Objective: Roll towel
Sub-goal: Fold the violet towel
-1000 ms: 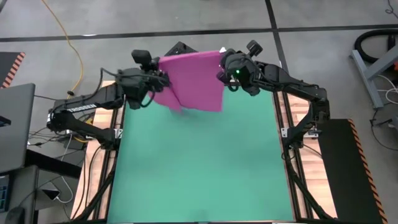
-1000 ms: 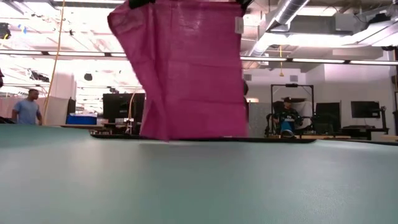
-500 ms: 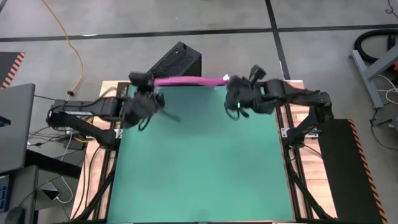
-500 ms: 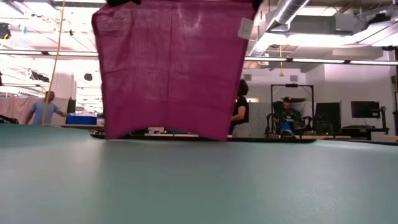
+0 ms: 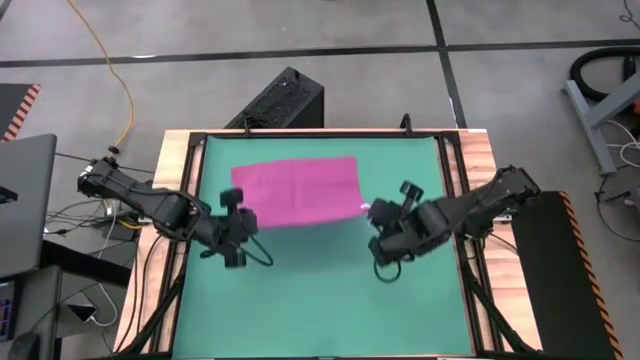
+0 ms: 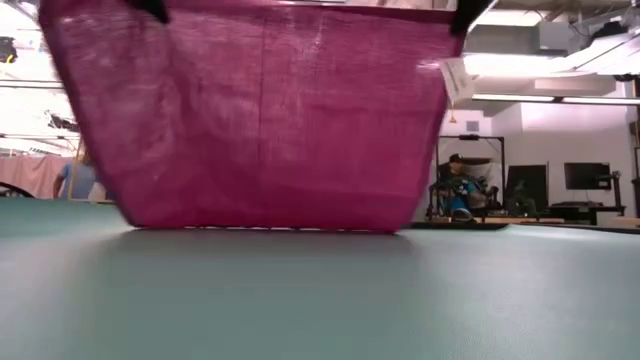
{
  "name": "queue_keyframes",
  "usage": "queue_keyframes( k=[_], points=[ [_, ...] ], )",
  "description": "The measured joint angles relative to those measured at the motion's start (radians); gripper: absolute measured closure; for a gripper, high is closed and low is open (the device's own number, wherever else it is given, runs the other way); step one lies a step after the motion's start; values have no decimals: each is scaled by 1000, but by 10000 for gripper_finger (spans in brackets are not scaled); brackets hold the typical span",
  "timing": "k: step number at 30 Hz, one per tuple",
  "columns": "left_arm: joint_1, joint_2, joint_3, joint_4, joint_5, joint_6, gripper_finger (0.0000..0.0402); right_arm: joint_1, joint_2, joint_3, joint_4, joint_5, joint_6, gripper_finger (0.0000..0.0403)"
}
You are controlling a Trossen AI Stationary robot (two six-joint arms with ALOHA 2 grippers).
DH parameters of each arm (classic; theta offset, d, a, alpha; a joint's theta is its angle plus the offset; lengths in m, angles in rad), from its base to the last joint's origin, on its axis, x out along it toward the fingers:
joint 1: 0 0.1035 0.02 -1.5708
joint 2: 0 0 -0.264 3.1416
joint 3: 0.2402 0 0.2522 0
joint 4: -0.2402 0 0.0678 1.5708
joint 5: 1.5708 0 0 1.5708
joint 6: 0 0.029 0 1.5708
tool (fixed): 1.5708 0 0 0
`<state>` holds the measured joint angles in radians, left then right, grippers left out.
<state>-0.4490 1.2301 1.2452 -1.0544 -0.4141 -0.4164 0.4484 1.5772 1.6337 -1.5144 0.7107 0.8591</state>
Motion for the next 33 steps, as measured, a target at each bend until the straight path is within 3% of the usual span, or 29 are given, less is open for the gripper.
queue_keyframes(
  k=[8,18,26,33],
  points=[
    [-75,0,-205,118,140,-155,401,103,1,-62,35,-3,127,395],
    [-36,0,-223,75,-108,-61,401,-49,8,-94,50,35,35,395],
    [6,0,-223,76,-116,-29,401,-186,8,-247,201,21,-99,395],
    [30,0,-289,137,-90,-40,401,-256,8,-345,257,-6,-109,395]
  ],
)
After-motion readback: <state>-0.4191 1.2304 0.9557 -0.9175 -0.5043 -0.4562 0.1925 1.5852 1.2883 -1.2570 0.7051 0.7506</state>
